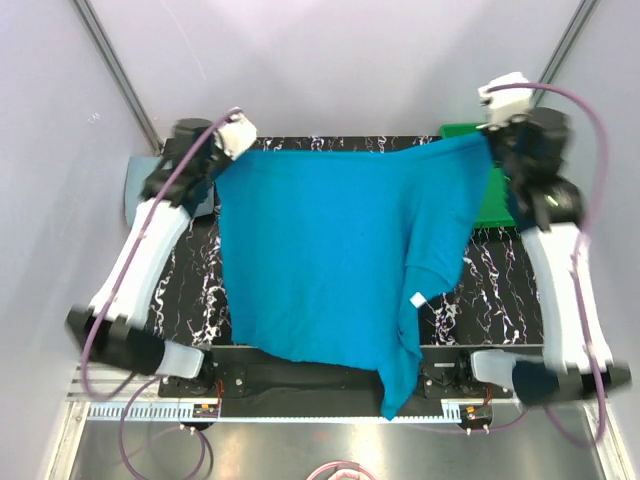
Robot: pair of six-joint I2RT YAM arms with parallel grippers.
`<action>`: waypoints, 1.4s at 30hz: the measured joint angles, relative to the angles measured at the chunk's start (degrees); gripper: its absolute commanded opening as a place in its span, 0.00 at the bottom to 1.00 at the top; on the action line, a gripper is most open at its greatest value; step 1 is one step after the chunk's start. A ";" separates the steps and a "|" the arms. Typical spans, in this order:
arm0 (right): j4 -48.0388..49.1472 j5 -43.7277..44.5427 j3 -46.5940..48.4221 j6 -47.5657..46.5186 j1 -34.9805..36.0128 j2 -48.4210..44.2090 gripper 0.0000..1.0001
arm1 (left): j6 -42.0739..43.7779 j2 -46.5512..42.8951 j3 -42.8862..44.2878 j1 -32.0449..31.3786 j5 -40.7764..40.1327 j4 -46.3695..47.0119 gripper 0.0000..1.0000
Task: Fold and stack the t-shirts
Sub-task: Flatten the tshirt out
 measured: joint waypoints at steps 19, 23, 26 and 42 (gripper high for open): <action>3.98 -9.51 17.53 -0.17 -3.80 52.96 0.00 | 0.26 45.31 24.50 6.03 -2.75 -10.25 0.00; 3.63 -9.97 26.21 0.46 -3.80 58.97 0.00 | 0.22 48.13 27.32 5.77 -4.46 -9.75 0.00; 1.05 -10.29 34.18 1.84 -3.80 65.20 0.00 | -0.02 50.56 28.24 5.51 -5.53 -9.27 0.00; -3.28 -10.78 37.07 3.39 -3.50 71.41 0.00 | -2.12 57.88 33.55 5.38 -8.61 -6.29 0.00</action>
